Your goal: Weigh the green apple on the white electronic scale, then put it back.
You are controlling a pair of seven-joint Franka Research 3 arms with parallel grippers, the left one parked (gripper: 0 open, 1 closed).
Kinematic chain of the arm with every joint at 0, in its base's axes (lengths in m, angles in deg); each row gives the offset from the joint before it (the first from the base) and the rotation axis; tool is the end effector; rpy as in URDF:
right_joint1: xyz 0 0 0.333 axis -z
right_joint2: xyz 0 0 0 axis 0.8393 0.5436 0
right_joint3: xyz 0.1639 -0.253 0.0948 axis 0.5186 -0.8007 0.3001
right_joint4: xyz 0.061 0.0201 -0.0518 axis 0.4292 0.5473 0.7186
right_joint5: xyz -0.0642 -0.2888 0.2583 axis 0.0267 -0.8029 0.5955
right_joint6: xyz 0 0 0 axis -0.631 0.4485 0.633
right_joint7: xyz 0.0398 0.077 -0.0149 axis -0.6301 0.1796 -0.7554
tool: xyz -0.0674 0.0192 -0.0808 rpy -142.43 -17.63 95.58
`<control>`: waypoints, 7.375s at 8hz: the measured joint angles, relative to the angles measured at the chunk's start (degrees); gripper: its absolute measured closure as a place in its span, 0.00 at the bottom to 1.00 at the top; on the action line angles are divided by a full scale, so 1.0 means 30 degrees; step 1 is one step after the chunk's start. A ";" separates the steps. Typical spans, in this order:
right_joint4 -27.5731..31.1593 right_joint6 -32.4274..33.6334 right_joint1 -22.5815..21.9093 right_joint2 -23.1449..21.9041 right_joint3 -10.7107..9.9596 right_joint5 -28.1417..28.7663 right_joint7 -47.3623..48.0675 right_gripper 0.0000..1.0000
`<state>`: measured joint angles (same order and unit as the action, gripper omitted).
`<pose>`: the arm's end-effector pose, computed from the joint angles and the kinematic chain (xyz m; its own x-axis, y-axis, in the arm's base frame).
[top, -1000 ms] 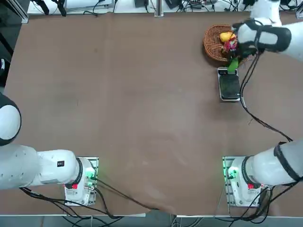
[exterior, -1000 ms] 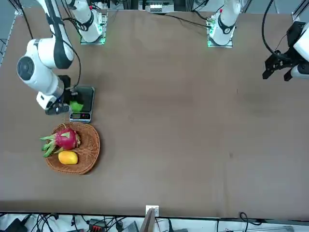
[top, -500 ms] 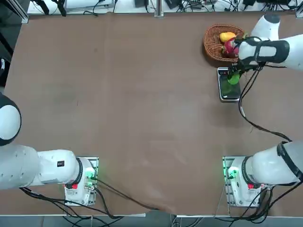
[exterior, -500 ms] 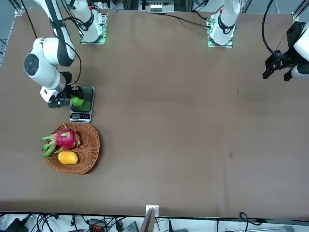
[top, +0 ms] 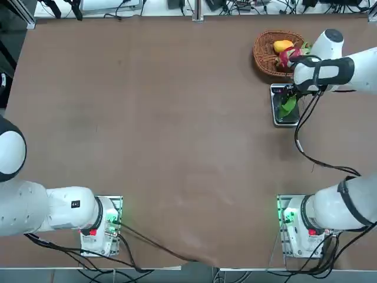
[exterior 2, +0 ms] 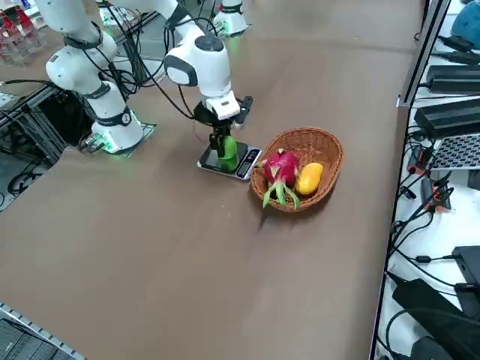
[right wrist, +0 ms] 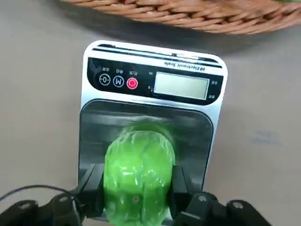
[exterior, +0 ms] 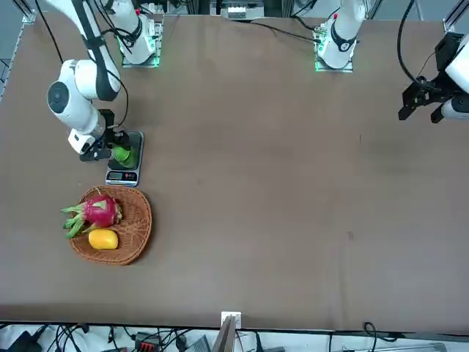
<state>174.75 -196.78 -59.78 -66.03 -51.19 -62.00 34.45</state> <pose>0.4729 0.0025 0.2440 0.9922 0.1107 -0.0575 0.1092 -0.9936 -0.0276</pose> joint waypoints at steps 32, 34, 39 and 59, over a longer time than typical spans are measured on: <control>-0.4343 0.6514 0.0188 -0.1457 0.0081 0.0026 0.0801 0.00; -0.2949 0.5418 0.0188 -0.1299 0.0081 0.0026 0.0801 0.00; -0.2222 0.4138 0.0189 -0.0455 0.0081 0.0026 0.0801 0.00; -0.6496 0.5460 0.0040 0.0593 0.0241 0.0026 0.0125 0.30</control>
<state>155.26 -180.40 -59.66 -64.25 -50.47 -61.93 34.82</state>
